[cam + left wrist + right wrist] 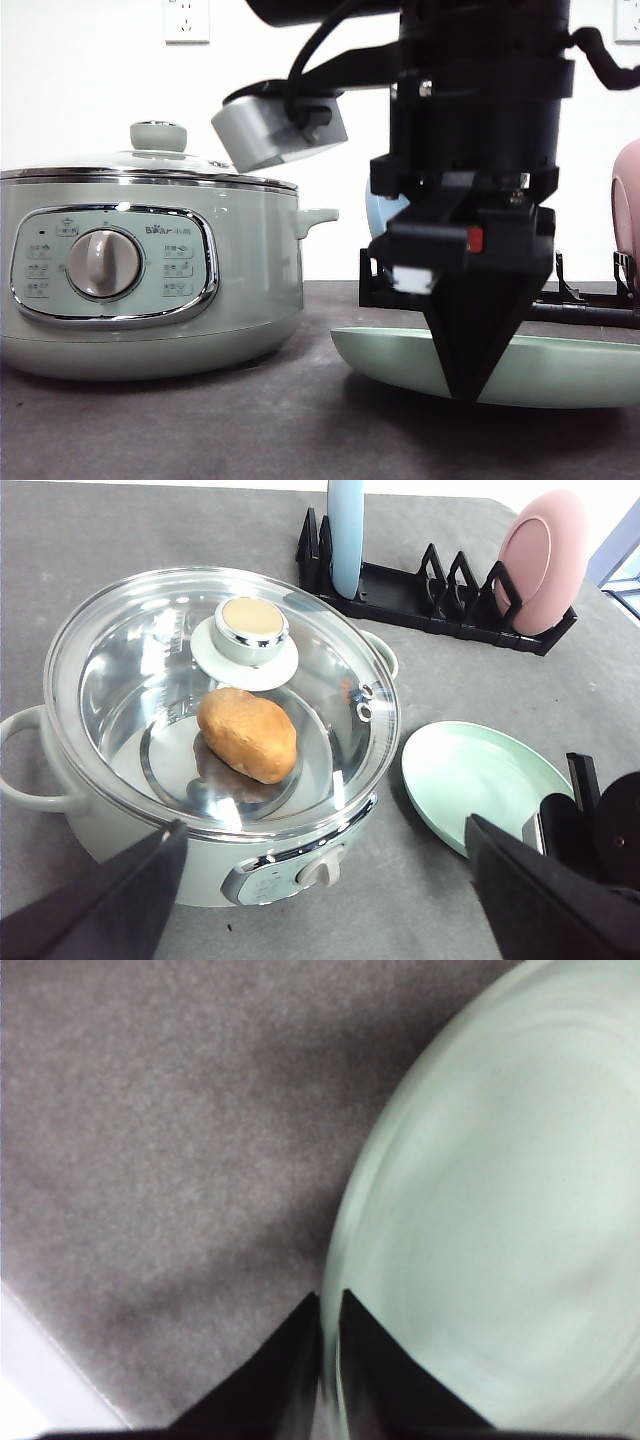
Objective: Transfer potato from steamer to green plate
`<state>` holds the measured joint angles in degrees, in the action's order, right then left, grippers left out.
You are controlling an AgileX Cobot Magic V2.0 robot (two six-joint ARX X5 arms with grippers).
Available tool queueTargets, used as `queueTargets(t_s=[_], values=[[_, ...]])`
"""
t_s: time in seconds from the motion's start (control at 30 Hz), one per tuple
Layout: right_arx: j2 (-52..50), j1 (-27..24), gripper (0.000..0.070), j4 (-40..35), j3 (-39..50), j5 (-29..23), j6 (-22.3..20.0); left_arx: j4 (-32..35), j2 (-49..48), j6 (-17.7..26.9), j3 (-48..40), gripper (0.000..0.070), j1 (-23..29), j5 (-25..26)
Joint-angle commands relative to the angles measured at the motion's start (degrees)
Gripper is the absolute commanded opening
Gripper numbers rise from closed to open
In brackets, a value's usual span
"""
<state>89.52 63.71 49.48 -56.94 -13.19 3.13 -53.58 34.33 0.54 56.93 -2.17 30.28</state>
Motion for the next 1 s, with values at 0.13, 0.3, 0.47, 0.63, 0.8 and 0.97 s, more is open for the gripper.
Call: queueTargets(t_s=[0.13, 0.3, 0.47, 0.63, 0.8, 0.97], values=[[1.05, 0.62, 0.0338, -0.84, -0.36, 1.22, 1.77, 0.48, 0.15, -0.09, 1.20, 0.0566, -0.15, 0.20], [0.99, 0.61, 0.0339, -0.68, -0.69, 1.10, 1.85, 0.50, 0.15, -0.09, 1.21, 0.0566, -0.15, 0.20], [-0.48, 0.50, 0.0339, 1.68, -3.61, -0.70, 0.67, 0.50, 0.15, -0.11, 1.20, 0.0566, -0.15, 0.20], [-4.14, -1.01, 0.0339, 3.23, -8.82, -1.49, -0.84, 0.50, 0.15, -0.11, 1.20, 0.0566, -0.15, 0.20], [-8.59, -5.36, 0.0339, 2.07, -14.06, 3.51, -2.40, 0.50, 0.15, -0.13, 1.21, 0.0566, -0.15, 0.20], [-13.76, -12.72, 0.0339, -4.15, -16.14, 16.06, -2.73, 0.48, 0.15, -0.13, 1.20, 0.0566, -0.15, 0.20]])
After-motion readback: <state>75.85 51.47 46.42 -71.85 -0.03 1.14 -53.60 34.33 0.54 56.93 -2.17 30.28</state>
